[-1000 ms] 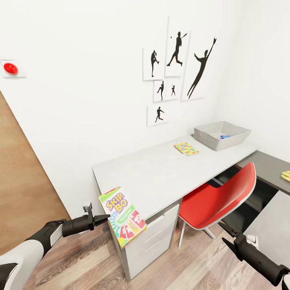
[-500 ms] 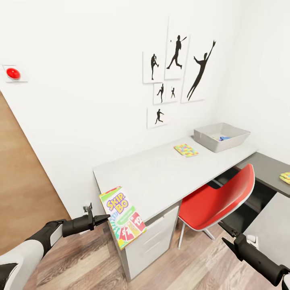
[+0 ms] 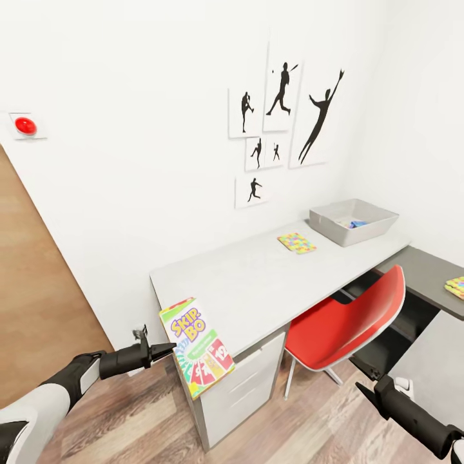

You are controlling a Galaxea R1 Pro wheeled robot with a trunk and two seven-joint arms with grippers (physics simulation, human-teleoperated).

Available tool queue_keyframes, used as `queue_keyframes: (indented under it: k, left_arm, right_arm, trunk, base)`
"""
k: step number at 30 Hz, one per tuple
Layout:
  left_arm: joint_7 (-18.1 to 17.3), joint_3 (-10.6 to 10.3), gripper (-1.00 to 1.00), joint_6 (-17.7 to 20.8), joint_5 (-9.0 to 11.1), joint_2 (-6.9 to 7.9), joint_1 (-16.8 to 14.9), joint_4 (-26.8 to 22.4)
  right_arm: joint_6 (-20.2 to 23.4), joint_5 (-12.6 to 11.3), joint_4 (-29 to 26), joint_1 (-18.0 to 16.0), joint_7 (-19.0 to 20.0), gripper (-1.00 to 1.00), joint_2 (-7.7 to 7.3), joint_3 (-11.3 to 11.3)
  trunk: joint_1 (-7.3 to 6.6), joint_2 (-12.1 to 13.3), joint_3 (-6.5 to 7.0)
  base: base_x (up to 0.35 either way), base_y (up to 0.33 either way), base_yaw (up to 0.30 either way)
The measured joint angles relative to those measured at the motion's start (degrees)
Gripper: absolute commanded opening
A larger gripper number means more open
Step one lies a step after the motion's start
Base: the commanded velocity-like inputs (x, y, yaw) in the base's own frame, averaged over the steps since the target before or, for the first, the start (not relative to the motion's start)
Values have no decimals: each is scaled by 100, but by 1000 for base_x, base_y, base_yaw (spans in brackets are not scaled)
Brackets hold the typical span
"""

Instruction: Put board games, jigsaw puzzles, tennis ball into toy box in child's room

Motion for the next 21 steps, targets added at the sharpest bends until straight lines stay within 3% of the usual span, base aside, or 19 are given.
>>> queue_keyframes:
  k: [12,16,21]
  left_arm:
    - [-9,-2,-100,53,1,-4,0,-21]
    - [-91,4,-100,418,-10,28,-2,-51]
    - [-162,14,-100,731,-12,346,-16,-161]
  right_arm:
    - [38,17,52,0,15,100,-68,16]
    - [33,19,53,0,21,100,-68,28]
    - [31,19,53,0,23,100,-69,41]
  trunk:
    - [-264,482,216]
    - [-264,483,216]
    - [-352,642,288]
  base:
    - [0,0,0]
    - [0,0,0]
    - [0,0,0]
